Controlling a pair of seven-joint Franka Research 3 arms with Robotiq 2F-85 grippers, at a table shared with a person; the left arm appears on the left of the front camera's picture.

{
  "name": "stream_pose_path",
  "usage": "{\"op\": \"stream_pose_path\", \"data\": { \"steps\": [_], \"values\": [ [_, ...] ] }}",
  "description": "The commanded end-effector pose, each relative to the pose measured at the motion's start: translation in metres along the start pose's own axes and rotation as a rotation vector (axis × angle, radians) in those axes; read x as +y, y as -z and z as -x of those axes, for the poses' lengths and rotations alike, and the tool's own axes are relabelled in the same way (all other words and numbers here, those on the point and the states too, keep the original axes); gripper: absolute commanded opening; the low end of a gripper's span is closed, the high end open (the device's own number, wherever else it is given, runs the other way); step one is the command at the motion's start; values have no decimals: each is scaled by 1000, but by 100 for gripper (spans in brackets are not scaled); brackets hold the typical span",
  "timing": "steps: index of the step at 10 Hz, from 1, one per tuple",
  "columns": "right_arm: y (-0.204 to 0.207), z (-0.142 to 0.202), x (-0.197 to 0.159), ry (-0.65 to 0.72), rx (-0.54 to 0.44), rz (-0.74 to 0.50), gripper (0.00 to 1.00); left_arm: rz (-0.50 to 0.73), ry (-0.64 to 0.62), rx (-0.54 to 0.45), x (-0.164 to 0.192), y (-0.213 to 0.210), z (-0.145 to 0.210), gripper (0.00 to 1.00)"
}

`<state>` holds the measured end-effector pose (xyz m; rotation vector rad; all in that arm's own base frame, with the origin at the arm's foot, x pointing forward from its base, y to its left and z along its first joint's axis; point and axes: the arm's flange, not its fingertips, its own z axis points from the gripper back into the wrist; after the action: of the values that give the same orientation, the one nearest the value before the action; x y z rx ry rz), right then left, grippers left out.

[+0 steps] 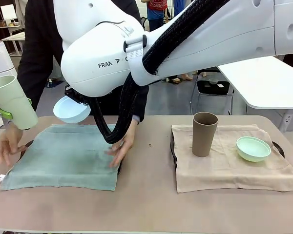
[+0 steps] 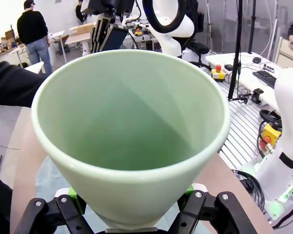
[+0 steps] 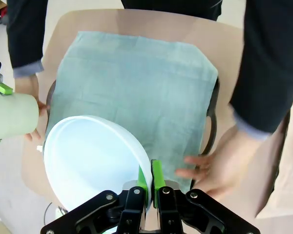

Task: Set up a tray with a mat and arrange the tableware.
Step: Place the Picnic Bowl and Reusable plastic cup back onto the Handle tray in front of the human's position.

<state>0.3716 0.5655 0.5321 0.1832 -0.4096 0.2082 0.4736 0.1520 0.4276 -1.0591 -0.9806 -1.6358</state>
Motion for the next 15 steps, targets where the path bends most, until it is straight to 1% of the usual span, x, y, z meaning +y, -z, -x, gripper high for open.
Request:
{"op": "stream_pose_path", "data": {
  "steps": [1,15],
  "values": [
    [1,0,1,-10,-9,8,2,0,10,1,0,-1,-5,0],
    [1,0,1,-10,-9,8,2,0,10,1,0,-1,-5,0]
  ]
}}
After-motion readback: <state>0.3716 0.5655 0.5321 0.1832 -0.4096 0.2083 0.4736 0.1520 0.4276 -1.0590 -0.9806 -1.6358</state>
